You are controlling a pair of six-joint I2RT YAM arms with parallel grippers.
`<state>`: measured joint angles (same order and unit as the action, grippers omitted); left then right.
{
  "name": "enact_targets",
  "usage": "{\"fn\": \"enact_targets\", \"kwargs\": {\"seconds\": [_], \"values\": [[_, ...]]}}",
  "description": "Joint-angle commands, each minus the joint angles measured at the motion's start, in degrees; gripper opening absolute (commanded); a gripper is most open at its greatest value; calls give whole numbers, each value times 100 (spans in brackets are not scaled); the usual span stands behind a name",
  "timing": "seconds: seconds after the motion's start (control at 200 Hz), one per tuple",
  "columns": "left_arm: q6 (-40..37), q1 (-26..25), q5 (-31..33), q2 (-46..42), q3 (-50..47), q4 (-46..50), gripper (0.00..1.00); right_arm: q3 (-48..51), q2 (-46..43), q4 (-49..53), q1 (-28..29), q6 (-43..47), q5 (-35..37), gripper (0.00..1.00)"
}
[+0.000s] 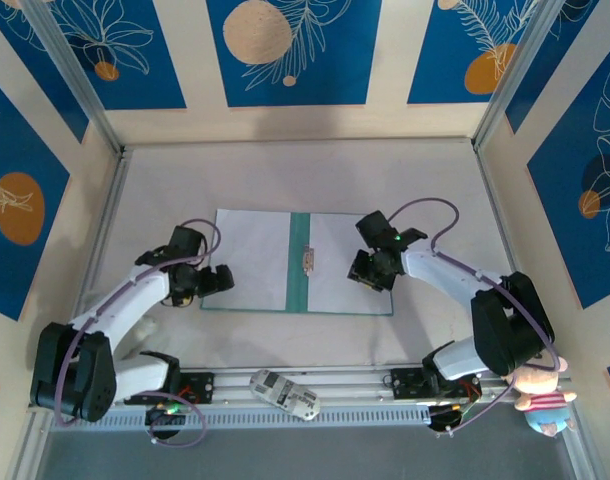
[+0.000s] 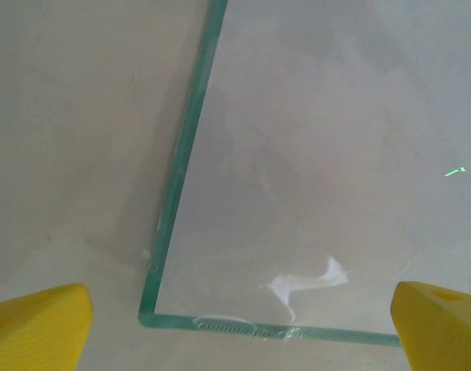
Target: Put the files into the folder
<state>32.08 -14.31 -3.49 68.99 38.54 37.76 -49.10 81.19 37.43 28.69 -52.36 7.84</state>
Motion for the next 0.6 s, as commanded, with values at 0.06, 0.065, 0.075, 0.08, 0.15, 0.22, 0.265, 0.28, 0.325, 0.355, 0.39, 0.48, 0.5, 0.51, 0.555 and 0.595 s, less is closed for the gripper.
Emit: {"fn": "enact_targets", "kwargs": {"seconds": [0.06, 0.065, 0.075, 0.08, 0.15, 0.22, 0.265, 0.28, 0.325, 0.355, 0.39, 0.48, 0.5, 0.51, 0.555, 0.595], "values": [[319, 112, -334, -221, -332, 4, 95, 248, -137, -111, -159, 103, -86, 37], [322, 112, -336, -229, -344, 4, 95, 254, -138, -112, -160, 103, -88, 37], [334, 112, -337, -244, -356, 4, 94, 270, -143, -119, -168, 103, -89, 37], [343, 112, -337, -249, -365, 4, 94, 279, -145, -121, -169, 103, -85, 37], [450, 112, -359, -347, -451, -27, 89, 384, -173, -217, -201, 95, -97, 37], [577, 113, -362, -408, -524, -55, 89, 470, -169, -316, -223, 83, -92, 37], [620, 112, -372, -430, -553, -88, 89, 510, -157, -362, -233, 94, -67, 37], [639, 112, -380, -437, -564, -97, 89, 528, -156, -374, -232, 94, -57, 37], [676, 106, -404, -442, -591, -124, 89, 574, -161, -430, -239, 94, -45, 37], [705, 111, -424, -447, -610, -149, 89, 612, -156, -460, -242, 109, -53, 37], [727, 112, -446, -448, -646, -182, 89, 657, -167, -504, -247, 118, -35, 37], [746, 125, -475, -417, -737, -288, 88, 791, -204, -621, -252, 116, 4, 36], [754, 128, -485, -405, -757, -307, 87, 822, -222, -658, -249, 120, -1, 36], [765, 136, -486, -393, -764, -314, 87, 843, -234, -669, -249, 116, -1, 36], [787, 155, -524, -379, -818, -370, 85, 892, -273, -737, -245, 120, 2, 36], [809, 169, -569, -369, -856, -429, 82, 950, -308, -824, -236, 142, -18, 37]]}}
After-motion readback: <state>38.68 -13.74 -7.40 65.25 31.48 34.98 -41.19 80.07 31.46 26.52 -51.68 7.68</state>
